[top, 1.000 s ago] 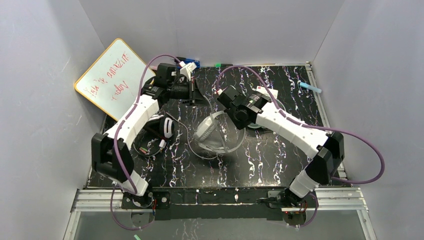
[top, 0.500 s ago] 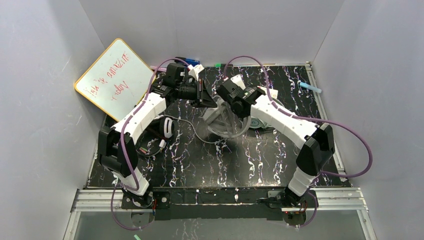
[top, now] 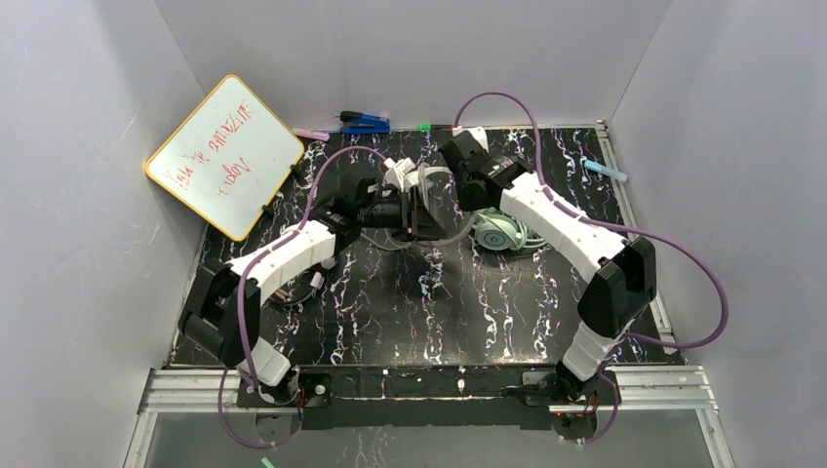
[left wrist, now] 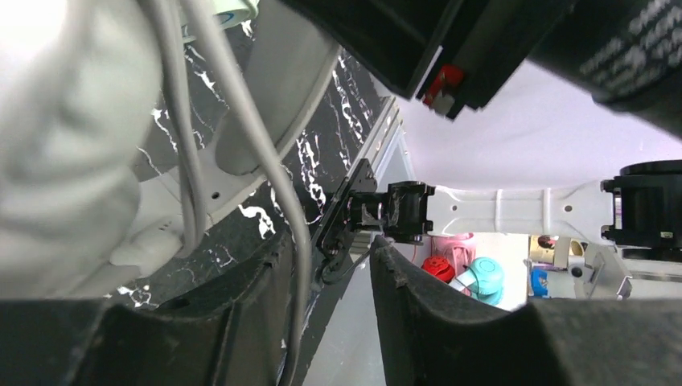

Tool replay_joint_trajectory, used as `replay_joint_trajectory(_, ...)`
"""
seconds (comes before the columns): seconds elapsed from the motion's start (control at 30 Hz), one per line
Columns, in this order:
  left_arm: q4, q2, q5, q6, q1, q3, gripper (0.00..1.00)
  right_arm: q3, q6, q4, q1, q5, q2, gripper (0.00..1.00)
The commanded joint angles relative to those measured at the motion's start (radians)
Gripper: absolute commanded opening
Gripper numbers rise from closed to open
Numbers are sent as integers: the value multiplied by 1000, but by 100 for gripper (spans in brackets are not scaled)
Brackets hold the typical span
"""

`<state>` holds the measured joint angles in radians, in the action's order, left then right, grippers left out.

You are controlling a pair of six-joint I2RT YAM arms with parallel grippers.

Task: Wrap the headphones
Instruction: Wrap the headphones cable around the headphones.

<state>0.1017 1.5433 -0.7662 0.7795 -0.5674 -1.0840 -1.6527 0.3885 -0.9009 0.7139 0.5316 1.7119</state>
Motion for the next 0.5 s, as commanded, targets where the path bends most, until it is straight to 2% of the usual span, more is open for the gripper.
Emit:
replay_joint_trajectory(0.0, 209, -110, 12, 63, -27, 100, 43, -14, 80, 177, -52, -122, -97, 1)
replay_joint_trajectory(0.17, 241, -170, 9, 59, -48, 209, 47, -30, 102, 223, -98, -187, -122, 1)
replay_joint_trajectory(0.47, 402, -278, 78, 59, -90, 411, 40, -53, 190, 287, -166, -359, -146, 1)
